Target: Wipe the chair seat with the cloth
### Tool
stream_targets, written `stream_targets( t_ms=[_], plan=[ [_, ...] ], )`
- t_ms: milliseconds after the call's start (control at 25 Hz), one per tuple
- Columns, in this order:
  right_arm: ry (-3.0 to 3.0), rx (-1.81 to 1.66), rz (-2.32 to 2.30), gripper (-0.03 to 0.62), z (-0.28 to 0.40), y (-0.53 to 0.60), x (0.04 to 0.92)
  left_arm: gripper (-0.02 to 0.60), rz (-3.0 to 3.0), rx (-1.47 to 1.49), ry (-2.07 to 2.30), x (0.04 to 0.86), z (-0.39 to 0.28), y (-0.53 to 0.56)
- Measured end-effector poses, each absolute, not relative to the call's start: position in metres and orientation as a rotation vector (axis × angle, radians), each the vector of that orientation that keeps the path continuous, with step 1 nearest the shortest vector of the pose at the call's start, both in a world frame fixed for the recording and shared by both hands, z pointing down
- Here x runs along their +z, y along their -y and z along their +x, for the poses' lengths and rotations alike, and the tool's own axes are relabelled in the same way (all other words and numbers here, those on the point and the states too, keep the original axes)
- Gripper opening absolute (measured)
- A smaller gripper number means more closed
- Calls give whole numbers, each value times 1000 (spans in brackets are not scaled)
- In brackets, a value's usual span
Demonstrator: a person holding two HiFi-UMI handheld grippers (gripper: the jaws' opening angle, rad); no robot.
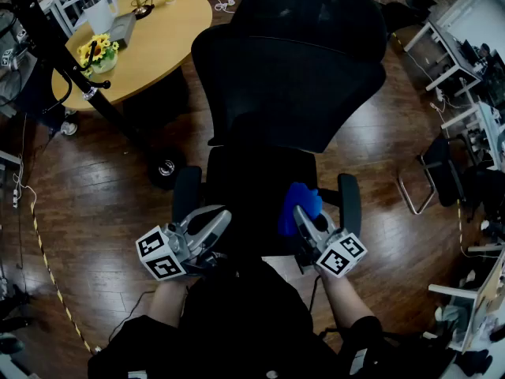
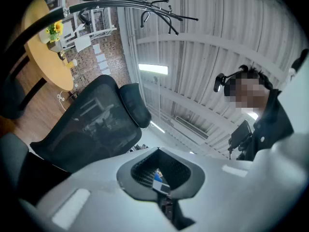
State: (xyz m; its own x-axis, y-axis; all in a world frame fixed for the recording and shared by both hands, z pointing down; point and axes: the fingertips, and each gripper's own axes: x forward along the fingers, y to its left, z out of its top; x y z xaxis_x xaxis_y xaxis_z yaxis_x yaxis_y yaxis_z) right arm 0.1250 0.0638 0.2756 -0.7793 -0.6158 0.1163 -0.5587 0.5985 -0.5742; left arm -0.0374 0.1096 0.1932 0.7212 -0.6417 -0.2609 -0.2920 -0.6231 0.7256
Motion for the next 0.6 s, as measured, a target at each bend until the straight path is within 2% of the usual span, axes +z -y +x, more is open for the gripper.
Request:
stream_targets(
  t_ms=[240, 600],
  plan=[
    [-2780, -1084, -928, 61, 66, 36, 399, -8, 2151, -630, 791, 266, -37, -75],
    [-2866, -1349, -840, 61, -74, 131, 563, -8, 1999, -646, 912, 361, -48, -53]
  ],
)
